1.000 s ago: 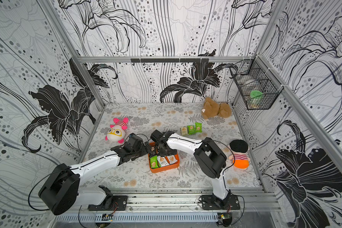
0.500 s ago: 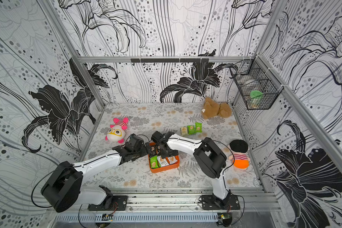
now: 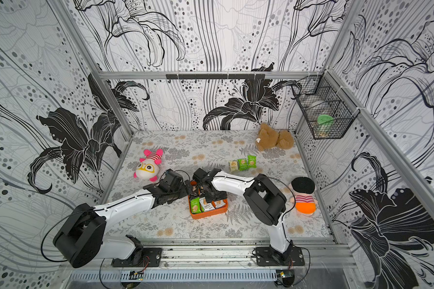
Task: Take the cookies out of the storage box
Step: Pick up the cookie from the storage box.
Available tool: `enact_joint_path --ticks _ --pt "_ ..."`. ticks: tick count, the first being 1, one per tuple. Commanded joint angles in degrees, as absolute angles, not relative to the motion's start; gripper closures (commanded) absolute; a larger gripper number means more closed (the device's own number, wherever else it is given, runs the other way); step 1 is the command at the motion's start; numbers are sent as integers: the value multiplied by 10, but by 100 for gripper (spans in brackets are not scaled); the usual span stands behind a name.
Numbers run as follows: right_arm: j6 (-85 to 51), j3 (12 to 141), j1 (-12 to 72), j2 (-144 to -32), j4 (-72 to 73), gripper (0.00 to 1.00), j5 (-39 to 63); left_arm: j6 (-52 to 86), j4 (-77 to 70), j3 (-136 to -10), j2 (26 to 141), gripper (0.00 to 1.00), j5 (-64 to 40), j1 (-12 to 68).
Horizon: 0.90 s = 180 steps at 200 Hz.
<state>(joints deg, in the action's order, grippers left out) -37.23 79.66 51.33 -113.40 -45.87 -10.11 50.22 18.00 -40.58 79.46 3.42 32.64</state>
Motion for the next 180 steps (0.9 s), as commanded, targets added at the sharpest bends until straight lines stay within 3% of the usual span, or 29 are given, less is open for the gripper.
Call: enact_joint_path --ticks 1,26,91,180 --pt "-367 781 507 -1147 -459 39 -99 494 177 -422 802 3 36 328" --pt "-366 771 505 -1147 -444 39 -99 495 179 -423 801 3 36 328" --pt "-359 770 504 -1130 -444 51 -120 497 188 -423 792 3 44 328" --pt "-356 805 499 -1068 -451 54 -134 501 199 -430 781 3 53 328"
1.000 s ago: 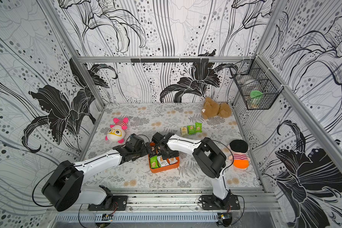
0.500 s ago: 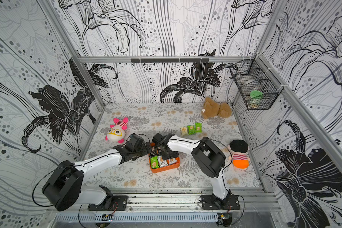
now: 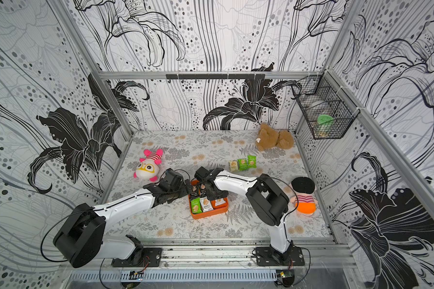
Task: Take the cookies out of the storage box
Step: Pick up the cookie from the storage box, then place the cookie at the center of the board.
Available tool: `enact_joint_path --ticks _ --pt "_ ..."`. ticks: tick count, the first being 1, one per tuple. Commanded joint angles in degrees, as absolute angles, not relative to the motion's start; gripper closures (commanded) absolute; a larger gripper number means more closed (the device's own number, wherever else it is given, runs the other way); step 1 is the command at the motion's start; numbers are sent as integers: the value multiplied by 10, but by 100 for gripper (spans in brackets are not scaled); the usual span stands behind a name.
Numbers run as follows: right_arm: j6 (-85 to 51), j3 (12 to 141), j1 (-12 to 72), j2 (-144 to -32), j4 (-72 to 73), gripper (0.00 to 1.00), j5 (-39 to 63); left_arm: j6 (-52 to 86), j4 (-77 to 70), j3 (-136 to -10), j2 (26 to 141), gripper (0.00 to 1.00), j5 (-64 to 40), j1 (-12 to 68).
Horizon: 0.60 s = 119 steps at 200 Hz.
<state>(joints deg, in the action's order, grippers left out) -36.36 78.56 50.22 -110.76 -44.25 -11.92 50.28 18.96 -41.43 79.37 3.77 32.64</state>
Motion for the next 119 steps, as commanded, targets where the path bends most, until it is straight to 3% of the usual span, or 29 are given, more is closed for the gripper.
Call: enact_joint_path --ticks 1,58,119 --pt "-356 805 499 -1067 -450 54 -134 500 200 -430 781 3 54 328" --pt "-348 812 478 -1015 -374 55 -113 491 236 -449 775 3 61 329" --pt "-297 816 393 -975 -379 55 -111 496 248 -445 762 3 60 328"
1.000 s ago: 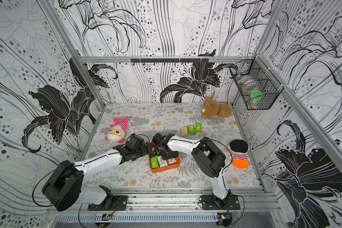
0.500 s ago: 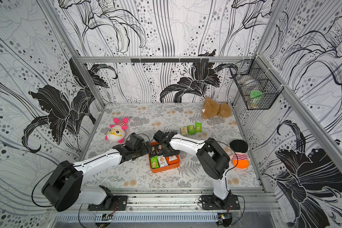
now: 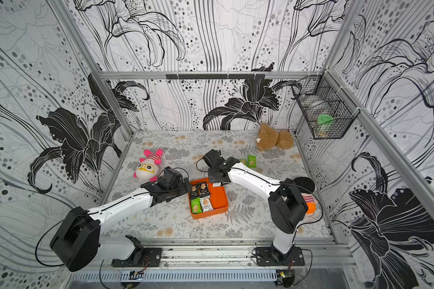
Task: Take the cookies out of the storage box
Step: Place the cookie at the center of the board.
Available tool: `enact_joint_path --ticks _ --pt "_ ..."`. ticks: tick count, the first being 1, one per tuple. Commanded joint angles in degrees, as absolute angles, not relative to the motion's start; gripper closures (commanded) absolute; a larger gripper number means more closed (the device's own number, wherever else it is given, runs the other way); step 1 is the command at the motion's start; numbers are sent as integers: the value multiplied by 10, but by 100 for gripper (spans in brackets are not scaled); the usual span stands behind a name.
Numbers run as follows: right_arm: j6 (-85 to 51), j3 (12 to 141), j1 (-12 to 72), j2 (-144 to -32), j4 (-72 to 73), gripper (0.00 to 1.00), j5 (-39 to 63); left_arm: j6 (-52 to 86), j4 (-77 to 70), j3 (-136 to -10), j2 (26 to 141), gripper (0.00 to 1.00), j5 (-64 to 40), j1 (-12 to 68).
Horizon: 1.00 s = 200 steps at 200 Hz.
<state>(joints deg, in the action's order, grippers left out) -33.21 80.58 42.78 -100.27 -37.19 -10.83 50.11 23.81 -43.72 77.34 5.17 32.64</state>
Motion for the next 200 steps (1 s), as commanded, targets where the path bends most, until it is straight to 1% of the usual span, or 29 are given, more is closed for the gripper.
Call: enact_joint_path --ticks 1,25,54,87,152,200 --pt "-296 816 391 -975 -379 55 -111 496 248 -445 763 3 59 328" --pt "-266 809 349 -964 -383 55 -112 496 250 -434 760 3 57 328" --pt "-233 809 309 -977 -403 55 -123 498 253 -426 754 3 58 328" --pt "-210 800 271 -1004 -391 54 -93 501 255 -414 741 3 61 328" --pt "-198 805 258 -1078 -372 54 -54 511 247 -387 723 3 59 327" --pt "-206 809 258 -1121 -367 53 -51 529 236 -354 704 3 55 327"
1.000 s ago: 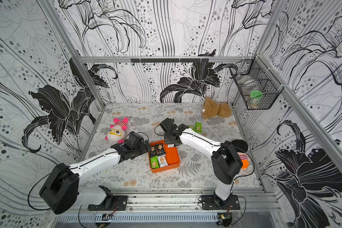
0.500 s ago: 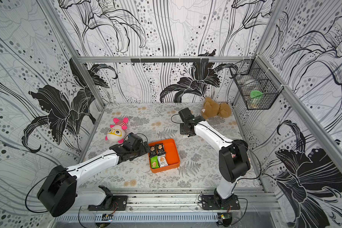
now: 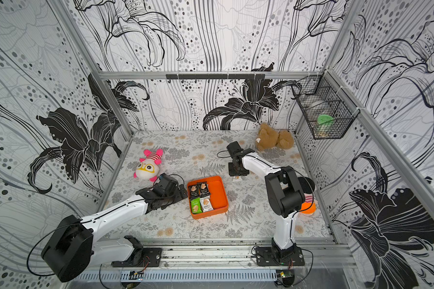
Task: Take the cookies out of the storage box
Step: Place the cookie at the center of the board.
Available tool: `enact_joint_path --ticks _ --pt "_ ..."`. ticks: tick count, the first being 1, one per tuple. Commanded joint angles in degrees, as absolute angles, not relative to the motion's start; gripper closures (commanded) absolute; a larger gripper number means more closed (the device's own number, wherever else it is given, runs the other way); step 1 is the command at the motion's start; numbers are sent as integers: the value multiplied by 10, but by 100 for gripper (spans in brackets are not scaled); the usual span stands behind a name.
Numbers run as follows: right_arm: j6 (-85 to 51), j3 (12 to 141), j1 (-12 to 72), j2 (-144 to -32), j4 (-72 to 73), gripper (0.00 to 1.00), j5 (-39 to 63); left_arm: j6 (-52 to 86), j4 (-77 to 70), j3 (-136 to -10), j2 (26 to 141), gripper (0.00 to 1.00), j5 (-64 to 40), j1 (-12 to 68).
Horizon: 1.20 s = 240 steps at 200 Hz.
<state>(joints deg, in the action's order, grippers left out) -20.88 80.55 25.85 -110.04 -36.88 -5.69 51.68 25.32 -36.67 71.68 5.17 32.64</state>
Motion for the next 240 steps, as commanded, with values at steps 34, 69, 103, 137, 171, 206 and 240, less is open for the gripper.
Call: enact_joint_path --ticks 34,69,103,137,171,206,240 --pt "-204 805 258 -1141 -370 53 -51 532 233 -345 698 3 59 326" --pt "-195 810 259 -1151 -375 52 -51 530 232 -349 700 3 60 326" --pt "-189 823 258 -1165 -385 50 -51 527 235 -354 701 3 59 326" --pt "-188 838 258 -1159 -401 36 -55 524 233 -357 701 3 60 325" --pt "-192 850 259 -1123 -425 33 -65 522 224 -360 704 3 56 322" --pt "-215 830 266 -1053 -422 33 -24 522 199 -357 704 3 31 303" --pt "-237 810 299 -1000 -403 33 17 520 172 -349 708 3 -4 263"
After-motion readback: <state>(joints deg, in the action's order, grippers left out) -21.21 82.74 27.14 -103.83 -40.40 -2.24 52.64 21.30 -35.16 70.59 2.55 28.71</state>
